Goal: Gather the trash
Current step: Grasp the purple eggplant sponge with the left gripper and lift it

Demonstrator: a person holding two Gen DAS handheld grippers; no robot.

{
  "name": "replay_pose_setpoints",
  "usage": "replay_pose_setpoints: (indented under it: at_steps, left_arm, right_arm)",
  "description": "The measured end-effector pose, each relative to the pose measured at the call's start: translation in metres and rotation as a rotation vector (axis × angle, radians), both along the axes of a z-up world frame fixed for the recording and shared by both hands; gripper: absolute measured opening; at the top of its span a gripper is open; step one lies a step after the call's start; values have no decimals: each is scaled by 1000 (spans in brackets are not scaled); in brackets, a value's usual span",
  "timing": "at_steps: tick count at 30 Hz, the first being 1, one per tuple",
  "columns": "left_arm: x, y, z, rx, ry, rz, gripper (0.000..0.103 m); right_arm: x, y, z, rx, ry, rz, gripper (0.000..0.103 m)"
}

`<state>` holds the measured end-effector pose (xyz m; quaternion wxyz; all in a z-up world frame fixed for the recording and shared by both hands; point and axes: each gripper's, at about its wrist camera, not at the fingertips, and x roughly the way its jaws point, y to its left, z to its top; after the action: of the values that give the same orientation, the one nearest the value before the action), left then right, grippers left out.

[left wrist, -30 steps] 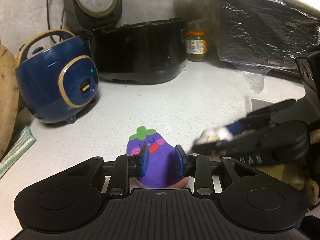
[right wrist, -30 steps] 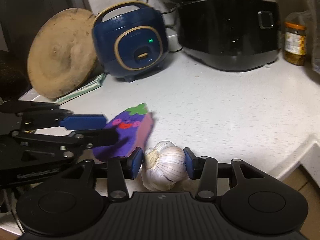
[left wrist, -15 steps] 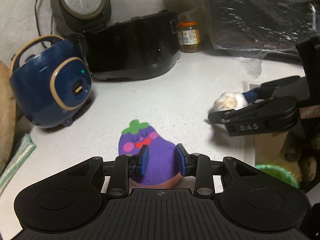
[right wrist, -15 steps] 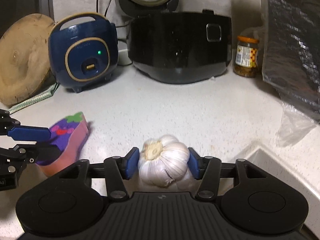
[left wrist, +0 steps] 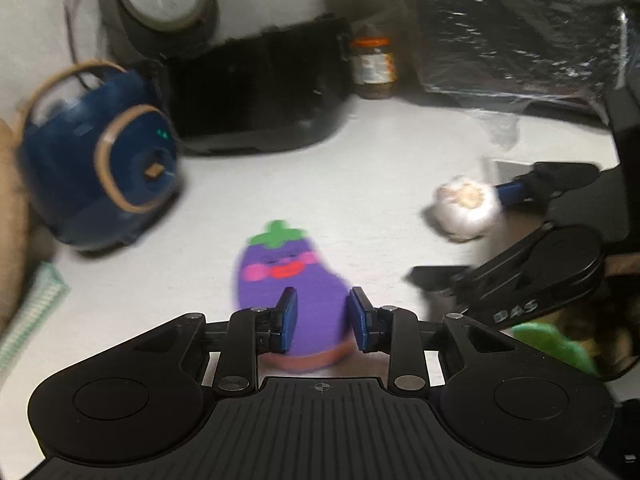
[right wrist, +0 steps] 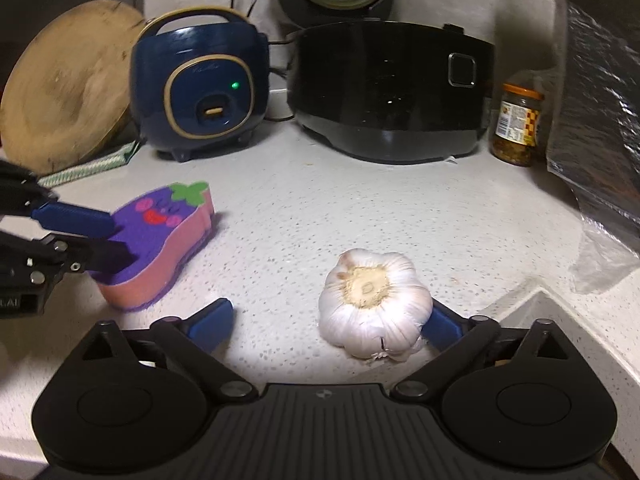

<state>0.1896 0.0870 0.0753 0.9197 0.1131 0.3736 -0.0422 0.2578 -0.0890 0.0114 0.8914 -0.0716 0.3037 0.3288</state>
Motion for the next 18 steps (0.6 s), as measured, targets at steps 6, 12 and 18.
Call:
replay_pose_setpoints:
  at_steps: [6,12,18]
  left_arm:
    - [3,-10,-5,78,-6,-21,49]
    - [-5,-6,-10,178,4,-12,51]
    - [2,-11,-12,134,60,-52,86]
  right_arm:
    - [0,-1,0,-1,2,18,103]
    - [0,0,2,-7,7,18,103]
    - [0,-1,1,-1,0,23,103]
